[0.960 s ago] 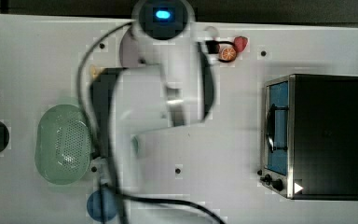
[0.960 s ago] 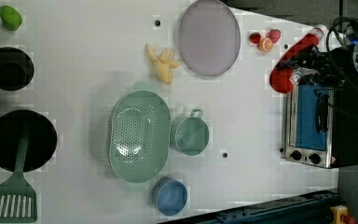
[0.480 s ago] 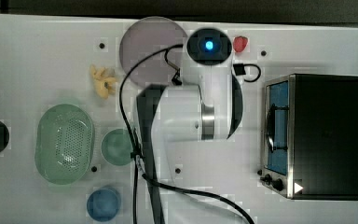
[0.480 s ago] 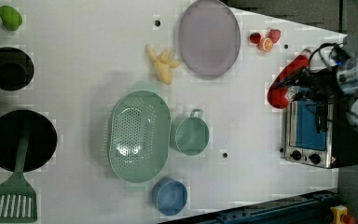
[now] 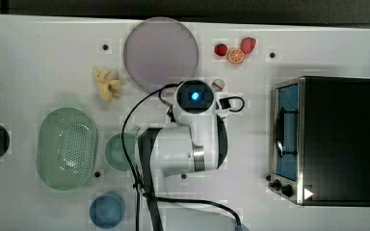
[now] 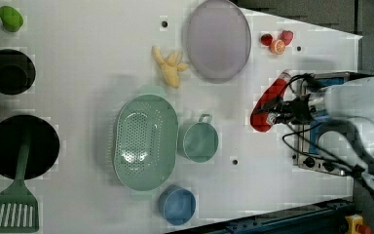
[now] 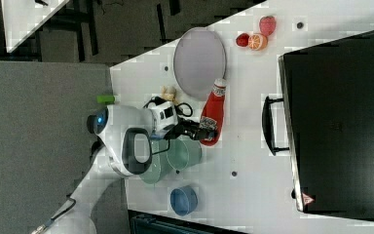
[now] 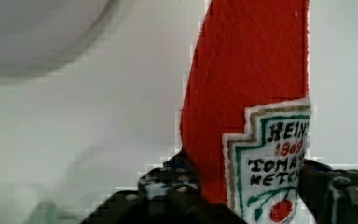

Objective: Pick ketchup from strainer and place it on the table

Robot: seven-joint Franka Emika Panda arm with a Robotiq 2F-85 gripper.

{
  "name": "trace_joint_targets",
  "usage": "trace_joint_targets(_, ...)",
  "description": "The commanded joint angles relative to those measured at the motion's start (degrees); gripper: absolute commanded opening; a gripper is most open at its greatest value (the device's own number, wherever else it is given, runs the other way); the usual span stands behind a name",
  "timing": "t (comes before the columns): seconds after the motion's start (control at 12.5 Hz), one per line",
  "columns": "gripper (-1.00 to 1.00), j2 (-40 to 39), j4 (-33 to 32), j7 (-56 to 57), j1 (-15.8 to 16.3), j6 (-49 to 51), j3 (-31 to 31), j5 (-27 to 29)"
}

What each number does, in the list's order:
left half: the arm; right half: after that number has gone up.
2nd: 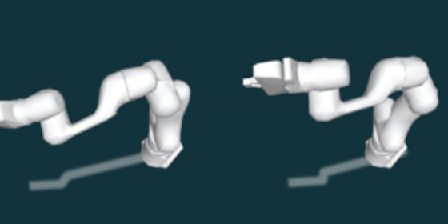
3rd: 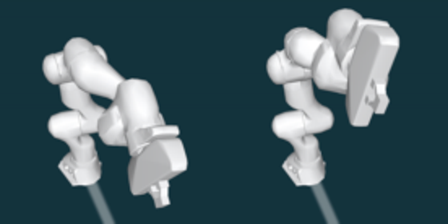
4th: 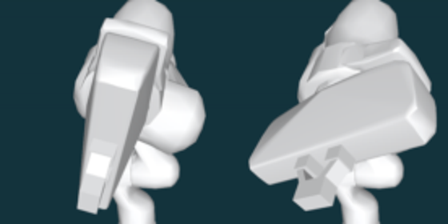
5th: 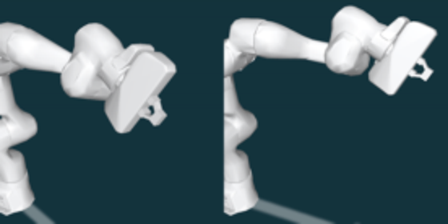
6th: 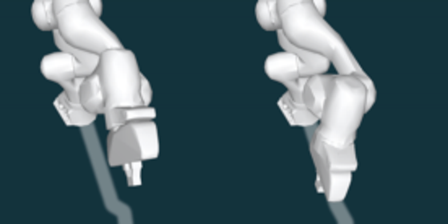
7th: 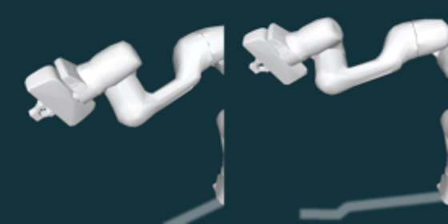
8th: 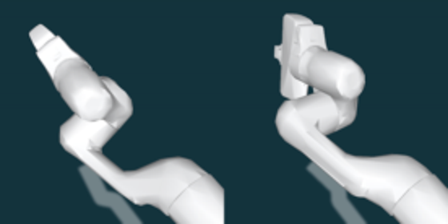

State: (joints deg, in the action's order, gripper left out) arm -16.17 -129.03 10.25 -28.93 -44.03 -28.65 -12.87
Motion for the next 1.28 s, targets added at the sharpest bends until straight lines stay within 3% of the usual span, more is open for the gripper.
trace_joint_targets(0.08, 0.65, -1.42, -1.30, 2.35, 0.60, -2.69, 0.63, -3.41)
trace_joint_targets(0.24, 0.99, -1.41, -0.73, 2.34, 0.50, -3.31, 0.78, -4.11)
trace_joint_targets(0.48, 1.00, 3.36, 4.09, 2.34, 0.49, -2.66, 0.56, -3.99)
trace_joint_targets(0.72, 1.00, 9.38, 11.07, 2.23, 0.60, 6.40, -0.16, -2.44)
trace_joint_targets(1.12, 1.00, 13.48, 24.19, -2.85, 0.62, 29.38, -1.64, 12.18)
trace_joint_targets(1.28, 1.00, 14.11, 28.73, -3.01, 0.61, 30.93, -1.55, 12.33)
